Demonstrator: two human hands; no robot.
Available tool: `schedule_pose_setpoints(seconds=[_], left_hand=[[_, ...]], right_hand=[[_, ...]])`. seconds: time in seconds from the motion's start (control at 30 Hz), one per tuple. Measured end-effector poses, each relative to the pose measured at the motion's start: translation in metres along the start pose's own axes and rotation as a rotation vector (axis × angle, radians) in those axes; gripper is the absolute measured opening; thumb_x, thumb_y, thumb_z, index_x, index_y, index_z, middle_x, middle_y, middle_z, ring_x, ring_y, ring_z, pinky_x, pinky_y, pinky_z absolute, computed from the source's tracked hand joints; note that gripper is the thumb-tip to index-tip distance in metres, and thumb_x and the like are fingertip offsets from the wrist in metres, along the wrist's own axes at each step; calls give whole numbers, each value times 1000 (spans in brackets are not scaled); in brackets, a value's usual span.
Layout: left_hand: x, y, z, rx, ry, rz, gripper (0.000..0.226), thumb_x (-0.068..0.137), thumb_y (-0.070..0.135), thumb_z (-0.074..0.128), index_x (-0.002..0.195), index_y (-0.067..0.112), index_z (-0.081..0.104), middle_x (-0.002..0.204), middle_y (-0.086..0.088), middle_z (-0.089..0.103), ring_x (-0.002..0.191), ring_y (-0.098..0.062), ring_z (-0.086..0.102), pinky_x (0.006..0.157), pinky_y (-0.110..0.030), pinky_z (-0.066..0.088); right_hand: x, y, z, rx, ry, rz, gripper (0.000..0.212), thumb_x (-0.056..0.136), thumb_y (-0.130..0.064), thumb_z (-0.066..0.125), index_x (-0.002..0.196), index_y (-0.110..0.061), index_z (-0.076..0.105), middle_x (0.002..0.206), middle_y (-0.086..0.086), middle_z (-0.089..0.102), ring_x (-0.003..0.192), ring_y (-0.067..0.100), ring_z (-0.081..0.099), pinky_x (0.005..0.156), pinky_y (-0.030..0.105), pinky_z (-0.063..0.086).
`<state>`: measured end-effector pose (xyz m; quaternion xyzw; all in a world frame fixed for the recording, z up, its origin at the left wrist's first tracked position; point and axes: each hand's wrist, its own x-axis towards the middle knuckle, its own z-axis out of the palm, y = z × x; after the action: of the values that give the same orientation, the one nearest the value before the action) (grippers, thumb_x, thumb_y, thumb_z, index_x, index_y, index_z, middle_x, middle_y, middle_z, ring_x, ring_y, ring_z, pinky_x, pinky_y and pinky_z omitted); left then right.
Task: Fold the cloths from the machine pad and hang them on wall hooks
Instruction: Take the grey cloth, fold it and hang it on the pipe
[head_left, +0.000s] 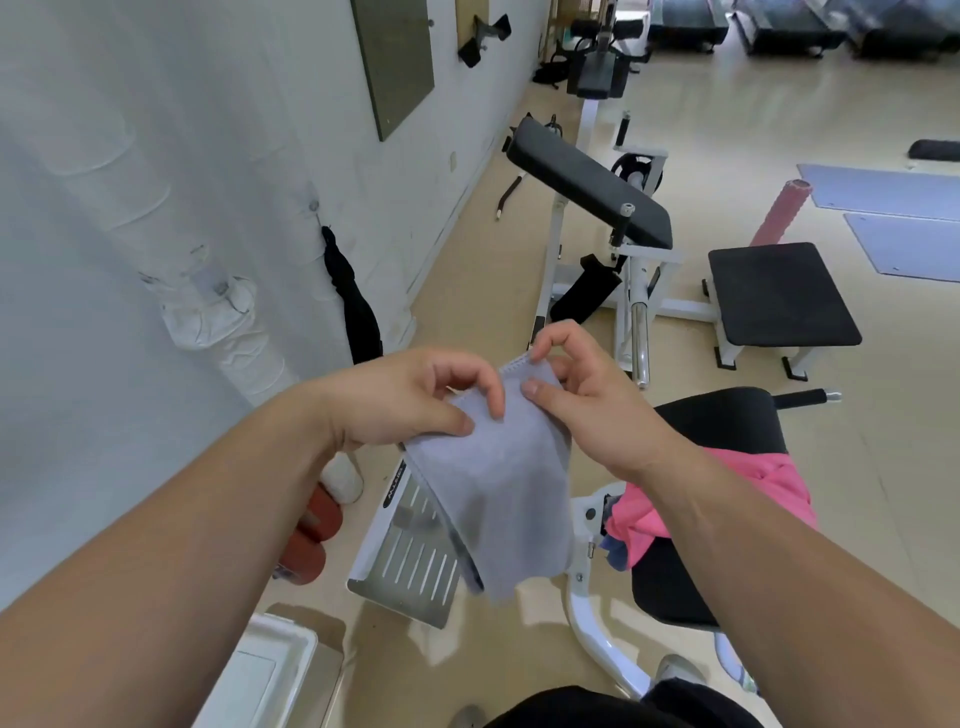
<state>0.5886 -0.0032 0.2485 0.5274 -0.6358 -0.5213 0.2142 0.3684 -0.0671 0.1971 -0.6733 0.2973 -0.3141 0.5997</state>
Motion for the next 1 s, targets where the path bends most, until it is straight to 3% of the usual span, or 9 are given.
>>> schedule_pose_setpoints(seconds=[0.07, 0.13, 0.23, 0.37, 0.57, 0.67, 0.8, 0.93, 1.0], left_hand=[[10, 2, 1, 71, 39, -74, 32, 74, 9, 56, 87, 29, 78, 70, -3, 56, 65, -25, 42, 63, -40, 32], [14, 2, 1, 60, 37, -128, 40, 72, 12, 54, 96, 29, 81, 81, -23, 62, 74, -26, 46, 69, -42, 33], [17, 3, -1, 41, 64, -164, 46, 69, 17, 54, 104, 31, 80, 102, -39, 65, 81, -29, 48, 72, -44, 35], [12, 19, -8, -19, 249, -119, 47, 70, 6, 51, 94, 31, 83, 89, -2, 78, 78, -24, 55, 72, -33, 41], [-10, 21, -41, -71, 598, -115, 58, 83, -11, 44, 101, 29, 81, 111, -6, 78, 111, -40, 67, 99, -51, 52], [-22, 2, -48, -29, 696, -164, 65, 86, -14, 40, 106, 35, 77, 110, 7, 76, 99, -20, 73, 80, -26, 58], [-39, -26, -42, 30, 741, -243, 66, 87, -15, 40, 120, 33, 72, 119, 20, 67, 107, -5, 66, 93, -20, 54], [-55, -53, -21, 11, 780, -315, 65, 89, -16, 40, 127, 29, 67, 111, 26, 63, 86, 14, 64, 84, -9, 51], [-62, -72, -8, -28, 821, -363, 65, 89, -14, 41, 126, 32, 66, 105, 27, 63, 79, 13, 63, 79, -11, 53]], right_hand=[[0, 5, -1, -43, 69, -7, 33, 92, 8, 53, 77, -20, 61, 72, 3, 54, 69, 12, 47, 65, 26, 38], [-4, 10, -2, 15, 67, 75, 39, 86, 16, 49, 67, -14, 66, 65, -6, 60, 64, 7, 52, 63, 20, 42], [-13, 27, -4, 26, -56, 193, 39, 82, 17, 51, 75, -10, 78, 83, 8, 73, 86, 15, 65, 86, 34, 53], [-9, 46, 4, -88, -274, 239, 38, 83, 12, 60, 99, -15, 82, 111, 7, 76, 111, 24, 67, 102, 38, 52], [14, 59, 7, -277, -285, 214, 32, 80, -4, 79, 106, -22, 78, 109, -17, 70, 97, -2, 66, 85, 13, 52], [19, 68, 0, -359, -225, 246, 27, 80, -4, 75, 95, -26, 77, 102, -17, 69, 88, 5, 64, 69, 11, 49], [16, 77, -9, -423, -356, 389, 27, 83, -2, 68, 93, -24, 82, 73, -20, 65, 56, -4, 53, 54, 8, 38], [7, 85, -23, -413, -326, 468, 24, 84, -7, 71, 84, -28, 83, 83, -14, 67, 71, 3, 57, 58, 9, 43], [1, 91, -27, -367, -284, 498, 18, 84, -10, 76, 86, -26, 82, 100, -8, 70, 89, 13, 65, 67, 13, 49]])
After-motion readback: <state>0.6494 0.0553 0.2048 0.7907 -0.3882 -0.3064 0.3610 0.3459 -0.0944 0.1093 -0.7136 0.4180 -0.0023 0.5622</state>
